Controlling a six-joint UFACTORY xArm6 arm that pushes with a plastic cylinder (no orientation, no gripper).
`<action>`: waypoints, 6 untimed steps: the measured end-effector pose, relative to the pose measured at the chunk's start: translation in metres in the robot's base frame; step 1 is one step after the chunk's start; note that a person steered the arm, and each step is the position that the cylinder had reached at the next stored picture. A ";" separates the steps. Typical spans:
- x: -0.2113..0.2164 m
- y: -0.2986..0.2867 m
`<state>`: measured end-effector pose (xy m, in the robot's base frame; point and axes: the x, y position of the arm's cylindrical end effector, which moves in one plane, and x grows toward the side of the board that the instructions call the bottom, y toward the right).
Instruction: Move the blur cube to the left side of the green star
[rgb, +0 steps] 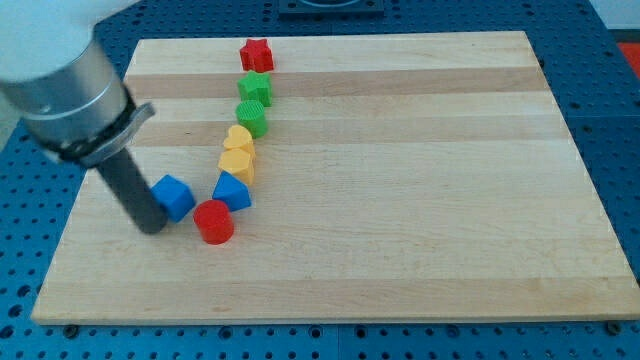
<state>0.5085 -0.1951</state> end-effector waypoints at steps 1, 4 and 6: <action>-0.021 0.014; -0.052 0.032; -0.145 0.043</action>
